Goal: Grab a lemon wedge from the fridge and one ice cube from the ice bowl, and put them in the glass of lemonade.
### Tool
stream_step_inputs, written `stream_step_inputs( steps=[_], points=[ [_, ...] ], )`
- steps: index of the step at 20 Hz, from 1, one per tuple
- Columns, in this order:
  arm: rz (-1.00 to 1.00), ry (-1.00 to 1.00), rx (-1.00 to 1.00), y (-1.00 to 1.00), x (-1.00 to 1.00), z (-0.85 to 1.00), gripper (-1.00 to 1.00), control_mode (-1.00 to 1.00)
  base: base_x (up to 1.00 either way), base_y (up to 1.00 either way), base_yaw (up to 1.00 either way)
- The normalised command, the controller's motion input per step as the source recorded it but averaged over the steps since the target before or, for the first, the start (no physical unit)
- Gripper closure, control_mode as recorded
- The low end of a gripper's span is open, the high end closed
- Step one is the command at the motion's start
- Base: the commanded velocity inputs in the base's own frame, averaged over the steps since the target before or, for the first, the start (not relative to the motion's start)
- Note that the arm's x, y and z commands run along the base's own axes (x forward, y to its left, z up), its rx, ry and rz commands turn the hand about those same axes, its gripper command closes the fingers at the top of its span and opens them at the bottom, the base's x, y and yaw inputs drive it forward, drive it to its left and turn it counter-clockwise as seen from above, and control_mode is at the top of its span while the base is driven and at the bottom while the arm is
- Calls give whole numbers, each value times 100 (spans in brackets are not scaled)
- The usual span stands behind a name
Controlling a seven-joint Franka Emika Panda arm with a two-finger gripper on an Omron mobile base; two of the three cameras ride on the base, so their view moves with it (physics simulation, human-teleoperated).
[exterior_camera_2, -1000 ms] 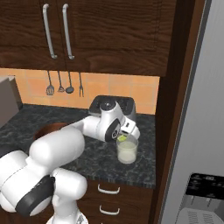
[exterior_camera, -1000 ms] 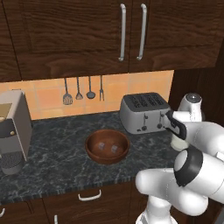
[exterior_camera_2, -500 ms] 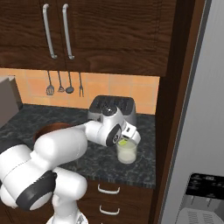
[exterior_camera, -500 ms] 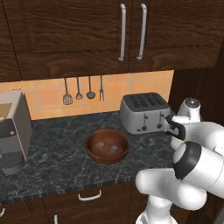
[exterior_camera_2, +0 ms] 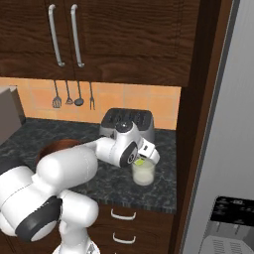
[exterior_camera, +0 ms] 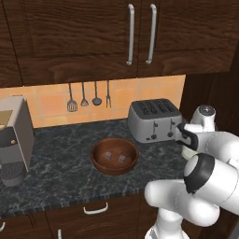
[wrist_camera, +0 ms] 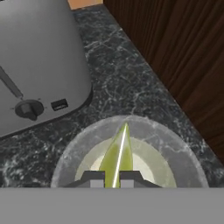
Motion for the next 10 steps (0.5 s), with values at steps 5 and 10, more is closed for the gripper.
stream_step_inputs(
  steps=[5, 10],
  points=[
    [0, 0, 0, -9, 2, 5, 100, -100, 0, 0, 0],
    [0, 1, 0, 0, 2, 34, 100, -100, 0, 0, 0]
  ],
)
